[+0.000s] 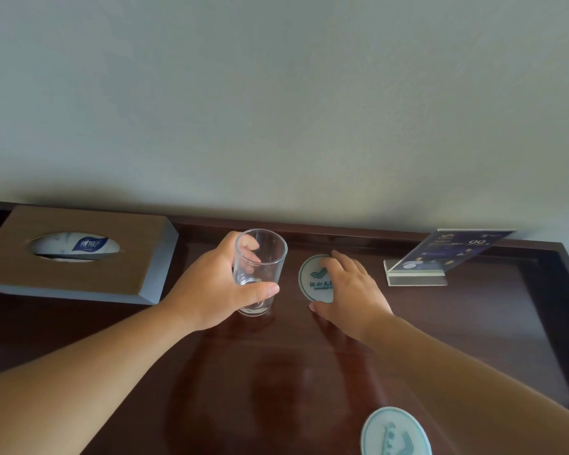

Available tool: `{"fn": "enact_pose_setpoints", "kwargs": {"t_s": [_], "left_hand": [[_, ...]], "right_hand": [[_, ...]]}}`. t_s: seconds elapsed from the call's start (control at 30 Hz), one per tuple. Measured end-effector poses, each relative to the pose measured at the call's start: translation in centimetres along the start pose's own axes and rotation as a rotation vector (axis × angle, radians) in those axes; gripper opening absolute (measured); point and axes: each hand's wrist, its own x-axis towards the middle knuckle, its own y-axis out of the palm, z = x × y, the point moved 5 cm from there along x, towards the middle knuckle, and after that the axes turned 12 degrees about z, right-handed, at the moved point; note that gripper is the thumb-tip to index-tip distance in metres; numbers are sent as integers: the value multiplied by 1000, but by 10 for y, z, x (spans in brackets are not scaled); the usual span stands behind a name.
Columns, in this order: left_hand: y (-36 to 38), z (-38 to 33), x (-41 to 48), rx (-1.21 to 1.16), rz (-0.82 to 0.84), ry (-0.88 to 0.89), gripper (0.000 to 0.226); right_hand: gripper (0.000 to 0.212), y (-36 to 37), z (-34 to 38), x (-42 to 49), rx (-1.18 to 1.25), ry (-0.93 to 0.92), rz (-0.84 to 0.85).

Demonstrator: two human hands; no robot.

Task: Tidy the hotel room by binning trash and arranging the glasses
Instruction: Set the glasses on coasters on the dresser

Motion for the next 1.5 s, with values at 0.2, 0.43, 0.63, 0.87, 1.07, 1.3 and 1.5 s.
{"fn": "enact_pose_setpoints", "kwargs": {"t_s": [0.2,0.43,0.63,0.87,1.07,1.3,1.5], "left_hand": [[-1,6,-2,-9,-8,-11,70],[-1,10,-2,-23,-5,-8,72],[0,12,-2,-37,-5,-9,71],[2,13,-3,-36,-1,-5,70],[3,12,-3,-32,0,-7,70],[9,7,0,-28,5,2,75],[21,-5,11,-82,-17,35,66]], "right_hand": [[70,-1,5,2,-59,27,-56],[66,-5,1,7,-18,68,-114],[66,-9,-7,7,-6,82,-109],[65,-10,-7,9,9,73,-103],[65,-11,-8,6,31,72,-103],[60,-15,-10,-11,85,55,-134],[55,-19,-18,-35,265,56,-175]]}}
